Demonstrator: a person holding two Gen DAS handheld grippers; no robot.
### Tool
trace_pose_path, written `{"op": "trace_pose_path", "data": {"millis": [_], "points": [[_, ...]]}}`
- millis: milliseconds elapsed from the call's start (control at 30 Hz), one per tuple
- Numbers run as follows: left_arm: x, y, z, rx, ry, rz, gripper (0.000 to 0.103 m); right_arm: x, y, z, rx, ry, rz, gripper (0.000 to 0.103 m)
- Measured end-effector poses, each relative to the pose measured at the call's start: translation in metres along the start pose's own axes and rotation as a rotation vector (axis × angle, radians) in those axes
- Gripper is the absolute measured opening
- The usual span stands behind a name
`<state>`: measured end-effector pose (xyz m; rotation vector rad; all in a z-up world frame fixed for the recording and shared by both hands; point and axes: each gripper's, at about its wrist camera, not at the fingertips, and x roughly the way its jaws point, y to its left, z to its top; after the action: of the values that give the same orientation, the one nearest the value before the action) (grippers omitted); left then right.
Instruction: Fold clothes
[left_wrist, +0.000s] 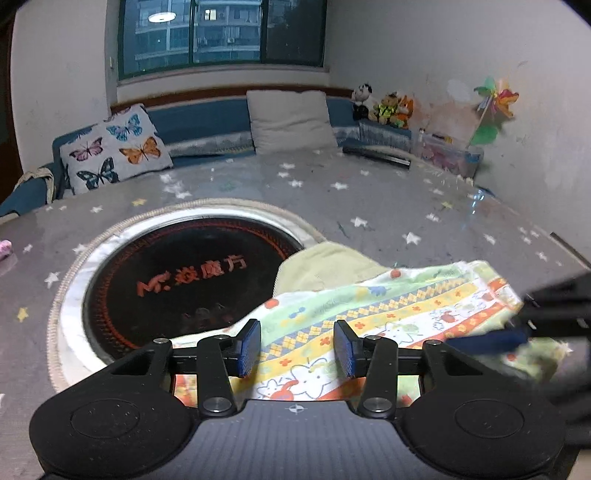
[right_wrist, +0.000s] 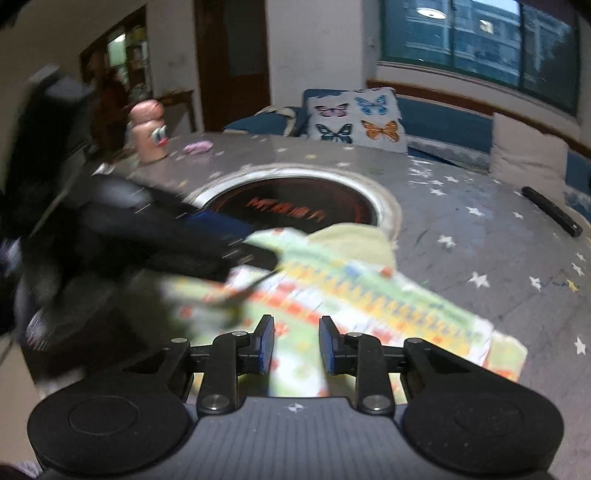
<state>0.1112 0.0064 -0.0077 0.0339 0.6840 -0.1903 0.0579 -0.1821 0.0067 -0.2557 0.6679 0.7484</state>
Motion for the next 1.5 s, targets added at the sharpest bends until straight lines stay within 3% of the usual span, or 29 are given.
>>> {"op": "trace_pose_path", "data": {"millis": [167, 433, 633, 833, 1033, 1267, 1400, 1500], "points": [[0.006, 0.004, -0.003, -0.02, 0.002, 0.001, 0.048, -0.014, 0.025, -0.012, -0.115, -0.028, -0.047, 0.026], [-0.016, -0.002, -0.01, -0.009, -0.03, -0.002, 0.046, -0.016, 0.042, -0.027, -0.153, -0.019, -0.033, 0.026], [-0.046, -0.019, -0.034, 0.059, -0.064, -0.037, 0.046, -0.03, 0.036, -0.029, -0.087, -0.034, -0.023, 0.026], [-0.061, -0.023, -0.062, 0.074, -0.07, -0.023, 0.046, -0.046, 0.025, -0.039, -0.011, -0.04, -0.015, 0.026], [-0.066, -0.019, -0.068, 0.047, -0.063, -0.035, 0.046, -0.047, -0.007, -0.054, 0.099, -0.009, -0.116, 0.026], [-0.069, -0.014, -0.06, 0.024, -0.037, -0.049, 0.046, -0.065, -0.027, -0.055, 0.137, -0.017, -0.138, 0.026], [-0.062, -0.012, -0.05, 0.007, -0.037, -0.038, 0.046, -0.057, -0.036, -0.046, 0.17, -0.055, -0.154, 0.026], [-0.055, -0.004, -0.043, -0.019, -0.015, -0.034, 0.046, -0.041, -0.045, -0.049, 0.192, -0.014, -0.17, 0.025]]}}
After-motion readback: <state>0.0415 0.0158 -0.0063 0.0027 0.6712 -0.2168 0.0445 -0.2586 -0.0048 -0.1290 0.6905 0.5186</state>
